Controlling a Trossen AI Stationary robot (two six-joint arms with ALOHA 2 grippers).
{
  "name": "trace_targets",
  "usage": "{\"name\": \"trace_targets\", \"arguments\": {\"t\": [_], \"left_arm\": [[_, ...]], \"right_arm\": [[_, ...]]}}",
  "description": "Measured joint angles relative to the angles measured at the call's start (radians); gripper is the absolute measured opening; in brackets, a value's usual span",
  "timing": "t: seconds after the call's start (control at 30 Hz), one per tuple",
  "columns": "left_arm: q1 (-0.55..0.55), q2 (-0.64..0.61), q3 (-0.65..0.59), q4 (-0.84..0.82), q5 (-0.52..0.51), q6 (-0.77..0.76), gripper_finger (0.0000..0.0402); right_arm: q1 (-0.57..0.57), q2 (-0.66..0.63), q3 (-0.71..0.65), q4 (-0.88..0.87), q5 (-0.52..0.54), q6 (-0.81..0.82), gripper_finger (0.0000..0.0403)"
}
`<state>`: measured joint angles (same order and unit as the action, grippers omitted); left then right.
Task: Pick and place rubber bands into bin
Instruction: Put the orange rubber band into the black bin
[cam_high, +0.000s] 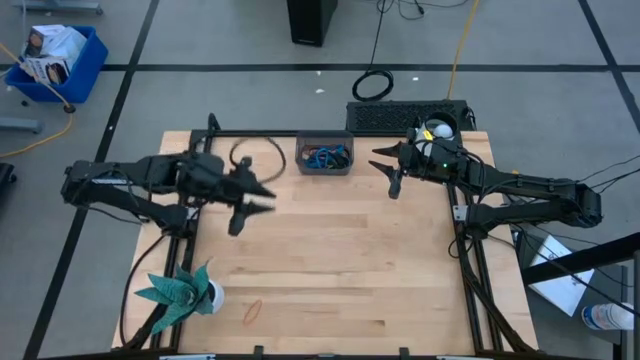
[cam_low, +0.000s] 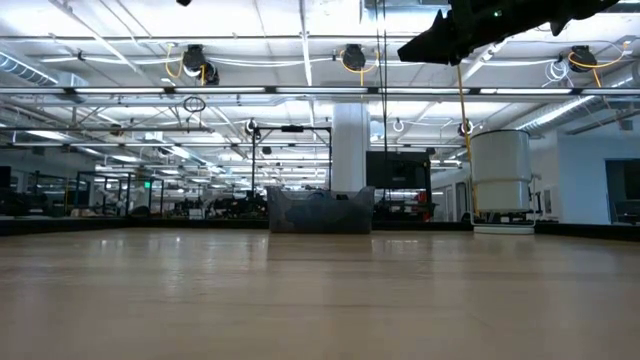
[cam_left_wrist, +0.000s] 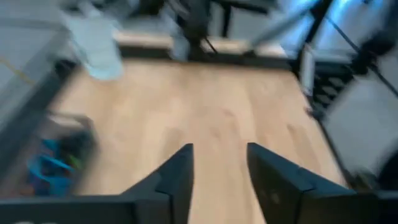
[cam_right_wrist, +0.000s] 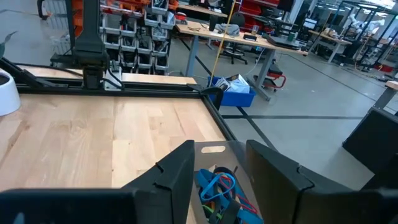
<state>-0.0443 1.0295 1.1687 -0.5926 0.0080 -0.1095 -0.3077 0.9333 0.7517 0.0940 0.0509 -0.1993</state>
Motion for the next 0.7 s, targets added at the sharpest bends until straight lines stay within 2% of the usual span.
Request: {"name": "trace_targets", "arguments": {"t": [0.07,0.17,0.33,0.47,0.7], "left_arm": [[-0.044,0.007,0.0,-0.065,0.028,-0.045,0.0175],[-0.132,0.018,0.0,-0.19,0.023,-0.218,0.0201],[-0.276,0.102,-0.001,-0.362,0.02,-0.467,0.0224],[-0.355,0.209,-0.001,-0.355,0.025,-0.492,0.0227],[-0.409,0.42,-0.001,-0.337,0.167,-0.592,0.0228]], "right_arm": [[0.0,0.0,0.0,0.0,0.0,0.0,0.0141],[0.0,0.0,0.0,0.0,0.0,0.0,0.0141],[0.0,0.0,0.0,0.0,0.0,-0.02,0.0141],[0.0,0.0,0.0,0.0,0.0,-0.035,0.0141],[0.0,0.0,0.0,0.0,0.0,-0.049,0.0141]]}}
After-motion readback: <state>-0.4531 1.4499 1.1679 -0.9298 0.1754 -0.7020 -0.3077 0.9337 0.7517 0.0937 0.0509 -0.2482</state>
